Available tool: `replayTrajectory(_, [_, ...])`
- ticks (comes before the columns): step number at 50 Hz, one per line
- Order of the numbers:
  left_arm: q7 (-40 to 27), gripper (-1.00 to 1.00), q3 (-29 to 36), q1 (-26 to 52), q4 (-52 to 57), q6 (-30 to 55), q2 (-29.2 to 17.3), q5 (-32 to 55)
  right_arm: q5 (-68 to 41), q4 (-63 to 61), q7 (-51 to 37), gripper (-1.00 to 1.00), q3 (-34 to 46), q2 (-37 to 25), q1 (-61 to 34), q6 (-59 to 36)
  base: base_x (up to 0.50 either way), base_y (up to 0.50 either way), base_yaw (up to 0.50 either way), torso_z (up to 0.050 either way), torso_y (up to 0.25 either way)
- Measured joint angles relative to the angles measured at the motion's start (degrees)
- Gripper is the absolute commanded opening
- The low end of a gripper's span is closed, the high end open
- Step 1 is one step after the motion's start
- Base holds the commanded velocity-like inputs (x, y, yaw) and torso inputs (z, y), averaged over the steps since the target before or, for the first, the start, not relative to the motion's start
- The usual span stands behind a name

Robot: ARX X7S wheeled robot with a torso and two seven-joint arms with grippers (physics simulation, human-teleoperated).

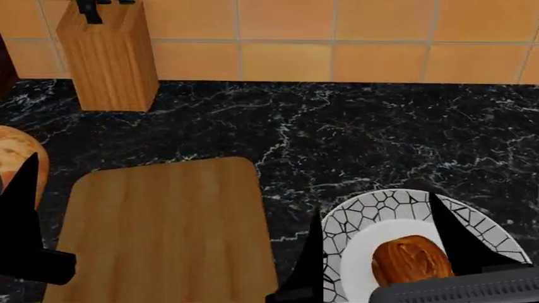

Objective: Place all breads on the cutting board.

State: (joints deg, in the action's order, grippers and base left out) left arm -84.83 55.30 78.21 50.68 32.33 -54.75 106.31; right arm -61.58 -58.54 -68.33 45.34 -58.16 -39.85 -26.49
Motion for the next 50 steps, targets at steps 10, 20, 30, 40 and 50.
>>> replayTrajectory(10, [0.17,-1.0,0.31,0.07,-0.16,-0.08,-0.09,-0.21,-0.4,0.33,-0.18,1.0,0.23,-0.14,0.02,0.76,0.0,0.16,0.0,0.0,0.0])
replayTrajectory(20, [1.47,-1.0,1.12,1.05,-2.17,1.01,1.28,-0.22,-1.9,1.58,-0.34,1.0,-0.27,-0.62,0.12,2.18,0.0,0.0,0.0,0.0,0.0])
replayTrajectory(30, [3.16,-1.0,1.92,2.33,-4.69,2.3,2.97,0.16,-2.87,2.48,-0.31,1.0,-0.42,-0.69,-0.07,2.71,0.0,0.0,0.0,0.0,0.0])
replayTrajectory(40, [10.12,-1.0,3.35,4.57,-12.59,5.13,7.18,0.59,-3.86,3.16,-0.29,1.0,-0.27,-0.41,-0.46,2.54,0.0,0.0,0.0,0.0,0.0])
replayTrajectory(50, [22.86,-1.0,6.29,6.19,-24.3,8.46,12.99,-6.42,-4.24,3.44,-0.23,1.0,-0.18,-0.47,-0.51,2.55,0.0,0.0,0.0,0.0,0.0])
